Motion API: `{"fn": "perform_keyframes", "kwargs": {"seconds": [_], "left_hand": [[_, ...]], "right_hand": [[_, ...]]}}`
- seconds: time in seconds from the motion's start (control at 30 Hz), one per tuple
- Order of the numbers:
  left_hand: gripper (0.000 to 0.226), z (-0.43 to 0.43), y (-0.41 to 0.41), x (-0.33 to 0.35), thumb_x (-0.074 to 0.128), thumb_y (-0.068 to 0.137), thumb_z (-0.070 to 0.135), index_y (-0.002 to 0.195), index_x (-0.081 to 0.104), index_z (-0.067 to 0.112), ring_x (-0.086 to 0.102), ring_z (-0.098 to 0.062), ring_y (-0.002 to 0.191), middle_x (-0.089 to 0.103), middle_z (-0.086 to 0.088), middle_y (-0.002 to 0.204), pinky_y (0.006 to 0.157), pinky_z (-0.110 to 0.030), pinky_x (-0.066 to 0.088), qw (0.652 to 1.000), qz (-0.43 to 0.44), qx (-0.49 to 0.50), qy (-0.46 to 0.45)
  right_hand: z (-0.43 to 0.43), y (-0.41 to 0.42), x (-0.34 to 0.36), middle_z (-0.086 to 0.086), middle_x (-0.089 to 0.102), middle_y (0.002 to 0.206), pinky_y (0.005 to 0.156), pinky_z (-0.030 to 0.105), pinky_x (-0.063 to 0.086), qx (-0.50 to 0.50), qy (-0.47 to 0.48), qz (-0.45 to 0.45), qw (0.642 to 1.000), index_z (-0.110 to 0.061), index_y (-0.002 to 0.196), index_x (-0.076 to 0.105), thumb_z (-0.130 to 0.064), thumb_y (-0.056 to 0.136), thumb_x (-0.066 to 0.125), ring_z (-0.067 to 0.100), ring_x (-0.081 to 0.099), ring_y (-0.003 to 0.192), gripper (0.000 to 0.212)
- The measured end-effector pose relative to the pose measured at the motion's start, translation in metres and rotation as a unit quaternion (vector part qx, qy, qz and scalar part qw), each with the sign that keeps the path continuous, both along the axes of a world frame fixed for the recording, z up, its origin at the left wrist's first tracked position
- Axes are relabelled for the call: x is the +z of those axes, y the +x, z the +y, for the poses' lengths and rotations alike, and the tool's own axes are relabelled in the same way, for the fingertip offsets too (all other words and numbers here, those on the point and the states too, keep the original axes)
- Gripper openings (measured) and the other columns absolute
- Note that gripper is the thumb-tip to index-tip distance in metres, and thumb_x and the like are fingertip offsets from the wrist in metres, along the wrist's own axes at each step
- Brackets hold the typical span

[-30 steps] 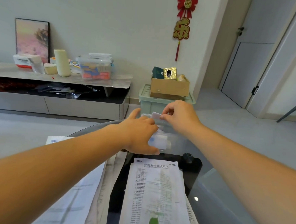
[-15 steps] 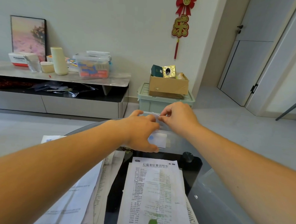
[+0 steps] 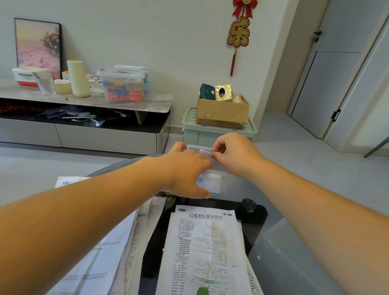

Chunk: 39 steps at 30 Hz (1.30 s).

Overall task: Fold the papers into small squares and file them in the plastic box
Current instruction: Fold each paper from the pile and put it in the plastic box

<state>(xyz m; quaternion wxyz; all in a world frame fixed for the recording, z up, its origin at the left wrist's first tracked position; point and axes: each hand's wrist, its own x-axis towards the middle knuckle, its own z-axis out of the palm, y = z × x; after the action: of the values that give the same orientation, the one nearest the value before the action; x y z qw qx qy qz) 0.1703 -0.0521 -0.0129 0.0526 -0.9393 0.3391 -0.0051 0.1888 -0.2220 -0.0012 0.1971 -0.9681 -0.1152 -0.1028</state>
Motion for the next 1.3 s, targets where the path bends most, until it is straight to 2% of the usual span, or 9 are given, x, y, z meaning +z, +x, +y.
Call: {"fn": "perform_keyframes", "kwargs": {"seconds": [0.13,0.23,0.37,0.6,0.77,0.97,1.07,1.13,1.3], "left_hand": [[0.051,0.001,0.001,-0.001,0.055,0.088,0.066,0.122,0.052,0.029,0.047,-0.016,0.118,0.044,0.013,0.108,0.119,-0.048,0.010,1.000,-0.004,-0.002,-0.010],[0.051,0.001,0.000,-0.003,0.056,0.088,0.066,0.122,0.052,0.029,0.047,-0.016,0.119,0.045,0.012,0.108,0.119,-0.048,0.012,1.000,-0.010,-0.003,-0.014],[0.060,0.002,0.000,-0.004,0.057,0.087,0.066,0.133,0.051,0.028,0.043,-0.017,0.127,0.054,0.008,0.128,0.119,-0.047,0.014,1.000,-0.021,-0.006,-0.021],[0.066,0.002,0.001,-0.008,0.058,0.086,0.067,0.140,0.046,0.031,0.034,-0.020,0.136,0.045,0.005,0.142,0.119,-0.047,0.016,0.999,-0.043,-0.006,-0.025],[0.070,0.003,0.000,-0.009,0.059,0.086,0.066,0.144,0.040,0.032,0.024,-0.022,0.145,0.031,0.001,0.156,0.122,-0.048,0.010,0.998,-0.049,-0.005,-0.024],[0.073,0.000,-0.002,-0.006,0.059,0.086,0.067,0.145,0.037,0.031,0.042,-0.019,0.132,0.047,0.006,0.140,0.121,-0.048,0.013,0.999,-0.040,-0.005,-0.011],[0.070,-0.002,-0.002,-0.005,0.058,0.085,0.068,0.141,0.040,0.029,0.047,-0.020,0.126,0.053,0.005,0.133,0.119,-0.047,0.016,0.999,-0.037,0.006,0.004],[0.069,-0.003,-0.002,-0.004,0.058,0.085,0.068,0.138,0.041,0.027,0.049,-0.021,0.123,0.054,0.004,0.129,0.117,-0.047,0.017,0.999,-0.032,0.013,0.014],[0.081,-0.006,-0.002,0.000,0.060,0.085,0.067,0.146,0.030,0.023,0.050,-0.023,0.126,0.054,0.001,0.132,0.118,-0.048,0.017,0.999,-0.027,0.021,0.027]], "right_hand": [[0.001,0.002,-0.002,-0.012,0.051,0.085,0.074,0.036,0.054,-0.002,-0.019,-0.047,0.999,-0.025,0.085,0.070,-0.024,0.094,0.067,0.015,0.058,0.085,0.009],[0.005,0.004,0.001,-0.010,0.059,0.088,0.076,0.039,0.055,-0.006,-0.047,-0.034,0.998,-0.029,0.083,0.070,-0.026,0.093,0.068,0.017,0.060,0.087,0.010],[0.010,0.003,0.006,-0.008,0.069,0.086,0.079,0.040,0.058,0.014,-0.093,0.011,0.995,-0.029,0.086,0.076,-0.025,0.091,0.069,0.017,0.064,0.085,0.010],[-0.005,-0.007,0.008,-0.006,0.073,0.109,0.090,0.035,0.054,0.028,0.002,0.003,1.000,-0.022,0.114,0.073,-0.014,0.100,0.054,0.012,0.065,0.096,0.025],[-0.012,-0.014,0.000,-0.002,0.067,0.124,0.098,0.037,0.050,0.036,-0.005,0.038,0.999,-0.020,0.132,0.061,-0.011,0.102,0.039,0.016,0.061,0.110,0.038],[-0.010,-0.022,-0.006,0.003,0.062,0.134,0.106,0.038,0.044,0.063,0.028,0.107,0.992,-0.016,0.141,0.048,-0.010,0.100,0.037,0.018,0.055,0.123,0.043],[-0.012,-0.023,-0.006,0.003,0.064,0.130,0.102,0.041,0.046,0.053,0.073,0.072,0.993,-0.018,0.133,0.052,-0.010,0.099,0.038,0.019,0.057,0.119,0.038],[-0.013,-0.022,-0.009,0.004,0.067,0.125,0.099,0.044,0.047,0.032,0.038,0.031,0.998,-0.019,0.129,0.053,-0.014,0.099,0.038,0.024,0.058,0.115,0.033],[-0.013,-0.024,-0.014,0.001,0.062,0.133,0.103,0.038,0.037,0.043,-0.040,0.064,0.996,-0.021,0.135,0.048,-0.019,0.102,0.031,0.026,0.052,0.121,0.037]]}}
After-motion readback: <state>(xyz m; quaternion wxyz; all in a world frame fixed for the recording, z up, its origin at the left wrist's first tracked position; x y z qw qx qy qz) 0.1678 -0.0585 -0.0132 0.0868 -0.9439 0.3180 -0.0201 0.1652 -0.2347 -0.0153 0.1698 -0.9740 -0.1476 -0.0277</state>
